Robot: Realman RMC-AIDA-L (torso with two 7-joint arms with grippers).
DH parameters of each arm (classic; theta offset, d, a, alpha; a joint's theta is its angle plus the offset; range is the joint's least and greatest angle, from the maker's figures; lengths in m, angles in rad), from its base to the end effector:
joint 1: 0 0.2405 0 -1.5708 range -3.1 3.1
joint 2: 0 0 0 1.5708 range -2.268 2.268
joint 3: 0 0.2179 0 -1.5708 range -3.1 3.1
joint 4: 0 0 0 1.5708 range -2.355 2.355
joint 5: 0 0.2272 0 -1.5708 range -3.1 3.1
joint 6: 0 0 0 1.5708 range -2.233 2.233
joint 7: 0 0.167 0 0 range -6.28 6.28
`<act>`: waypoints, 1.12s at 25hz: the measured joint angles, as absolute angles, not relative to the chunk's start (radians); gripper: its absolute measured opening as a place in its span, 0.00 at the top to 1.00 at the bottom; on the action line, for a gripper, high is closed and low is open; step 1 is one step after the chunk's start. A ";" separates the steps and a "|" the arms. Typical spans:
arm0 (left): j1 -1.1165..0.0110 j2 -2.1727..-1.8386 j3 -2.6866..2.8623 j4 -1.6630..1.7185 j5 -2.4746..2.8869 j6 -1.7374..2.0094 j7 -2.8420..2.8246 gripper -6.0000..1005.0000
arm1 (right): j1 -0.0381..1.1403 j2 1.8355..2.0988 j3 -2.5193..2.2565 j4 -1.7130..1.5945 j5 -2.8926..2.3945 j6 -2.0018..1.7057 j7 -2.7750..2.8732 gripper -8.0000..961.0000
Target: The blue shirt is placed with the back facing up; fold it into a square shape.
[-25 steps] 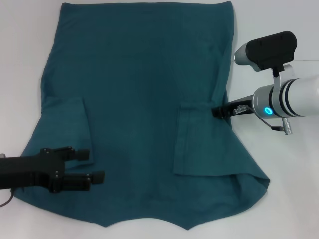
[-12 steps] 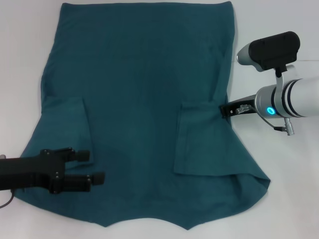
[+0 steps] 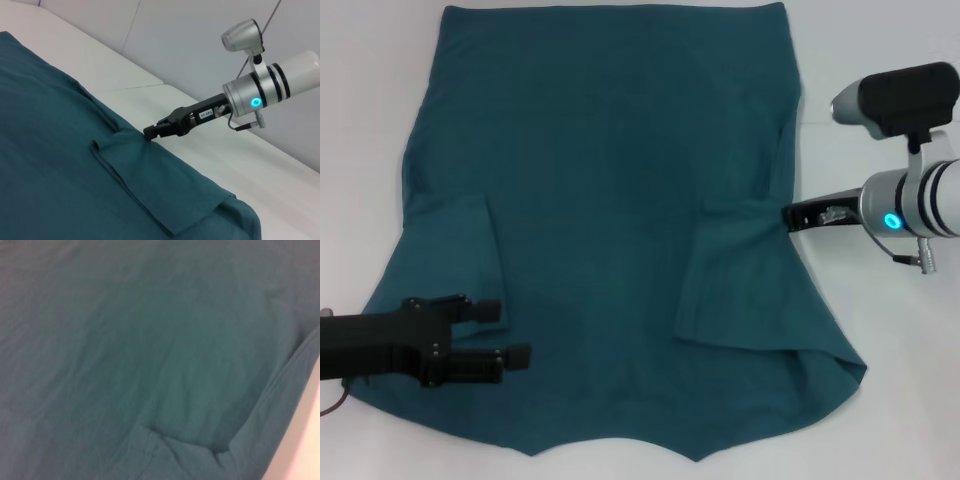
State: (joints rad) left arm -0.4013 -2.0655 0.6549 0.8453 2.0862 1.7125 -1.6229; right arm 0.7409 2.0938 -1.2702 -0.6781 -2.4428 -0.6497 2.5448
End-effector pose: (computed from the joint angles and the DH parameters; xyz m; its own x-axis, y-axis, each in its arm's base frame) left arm -0.2632 0.3006 0.0354 0.7174 0.5306 0.4515 0.6173 -0.7845 -0.0589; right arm 0.2250 0.4464 -0.0439 0.6309 -0.7047 -0.3247 -0.7184 -0.3726 -0.5875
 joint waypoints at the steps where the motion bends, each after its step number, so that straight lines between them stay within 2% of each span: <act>1: -0.401 -2.065 0.655 0.845 2.086 1.712 -1.623 0.06 | 0.732 2.094 -1.266 -0.692 -2.443 -0.654 2.546 0.98; 28: -0.399 -2.066 0.649 0.847 2.088 1.708 -1.629 0.06 | 0.698 2.088 -1.181 -0.707 -2.527 -0.667 2.552 0.94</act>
State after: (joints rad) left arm -0.3988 -2.0661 0.6490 0.8468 2.0877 1.7082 -1.6291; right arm 0.6981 2.0883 -1.1807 -0.7073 -2.5273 -0.6671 2.5524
